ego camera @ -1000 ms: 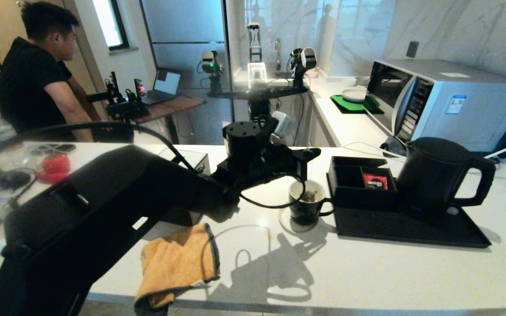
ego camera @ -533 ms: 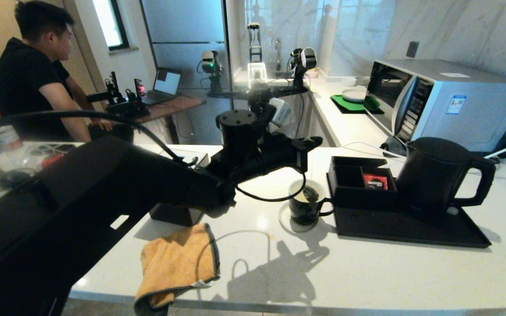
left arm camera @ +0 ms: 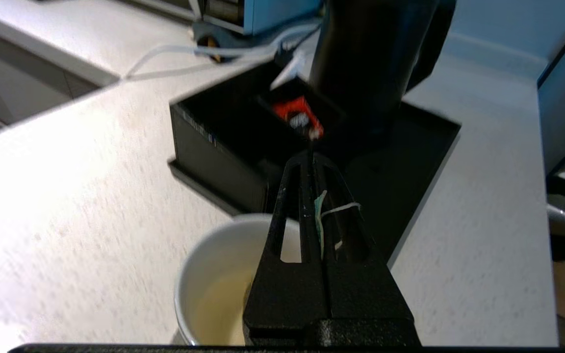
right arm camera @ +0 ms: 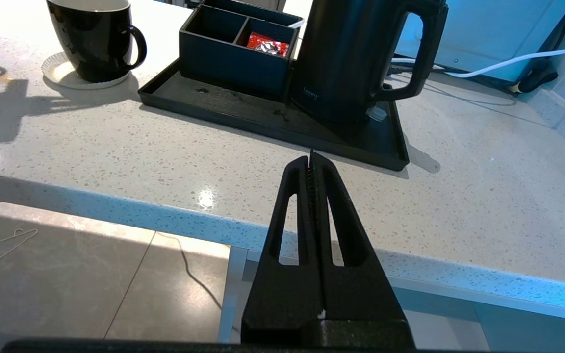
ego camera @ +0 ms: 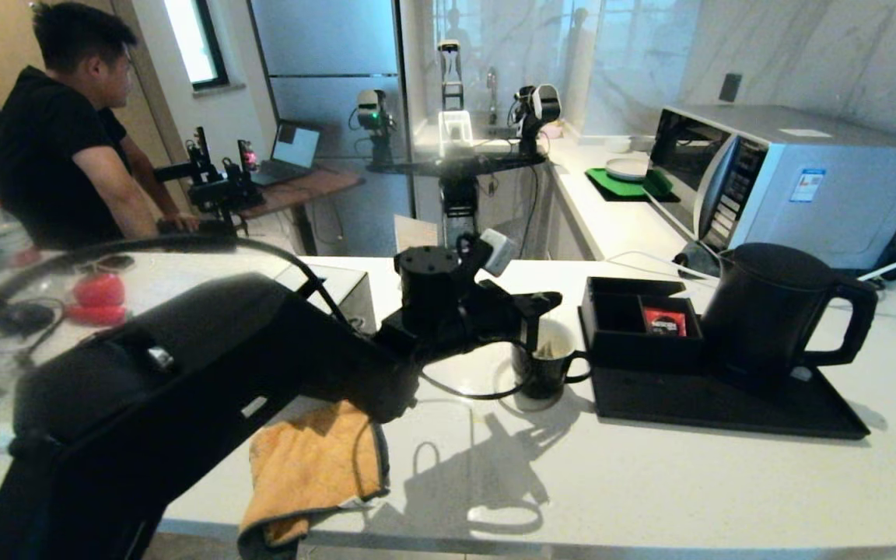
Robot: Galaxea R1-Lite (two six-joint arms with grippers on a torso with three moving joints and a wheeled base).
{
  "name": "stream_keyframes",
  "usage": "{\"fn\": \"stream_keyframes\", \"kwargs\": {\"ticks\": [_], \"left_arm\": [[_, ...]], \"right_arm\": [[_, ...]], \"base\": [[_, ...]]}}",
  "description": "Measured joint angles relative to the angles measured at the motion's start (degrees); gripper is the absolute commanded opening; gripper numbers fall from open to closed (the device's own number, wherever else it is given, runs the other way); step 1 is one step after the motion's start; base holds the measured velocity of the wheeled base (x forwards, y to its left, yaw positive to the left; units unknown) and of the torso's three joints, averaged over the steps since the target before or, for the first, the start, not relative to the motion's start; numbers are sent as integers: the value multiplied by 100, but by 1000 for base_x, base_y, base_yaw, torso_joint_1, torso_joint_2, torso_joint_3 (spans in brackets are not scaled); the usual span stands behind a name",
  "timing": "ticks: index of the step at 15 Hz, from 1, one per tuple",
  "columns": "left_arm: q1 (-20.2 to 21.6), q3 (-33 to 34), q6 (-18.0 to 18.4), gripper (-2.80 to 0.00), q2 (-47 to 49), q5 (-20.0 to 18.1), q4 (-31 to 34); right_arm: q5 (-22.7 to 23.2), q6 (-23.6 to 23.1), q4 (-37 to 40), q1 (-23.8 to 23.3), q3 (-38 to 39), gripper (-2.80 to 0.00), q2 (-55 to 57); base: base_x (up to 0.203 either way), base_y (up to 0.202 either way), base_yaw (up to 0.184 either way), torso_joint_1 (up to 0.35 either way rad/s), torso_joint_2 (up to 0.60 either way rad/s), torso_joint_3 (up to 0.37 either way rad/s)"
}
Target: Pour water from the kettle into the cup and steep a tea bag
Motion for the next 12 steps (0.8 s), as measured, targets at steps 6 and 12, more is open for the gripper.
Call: {"fn": "stream_keyframes", "kwargs": {"ticks": [6, 12], "left_arm": [[-17, 158, 2, -280, 380, 9, -128], [-15, 122, -5, -280, 352, 11, -115]], "right_arm": [[2, -1, 0, 0, 0, -280, 0], [-1, -1, -2, 0, 0, -280, 0]], "base": [[0, 0, 0, 0, 0, 0], [0, 0, 0, 0, 0, 0]]}}
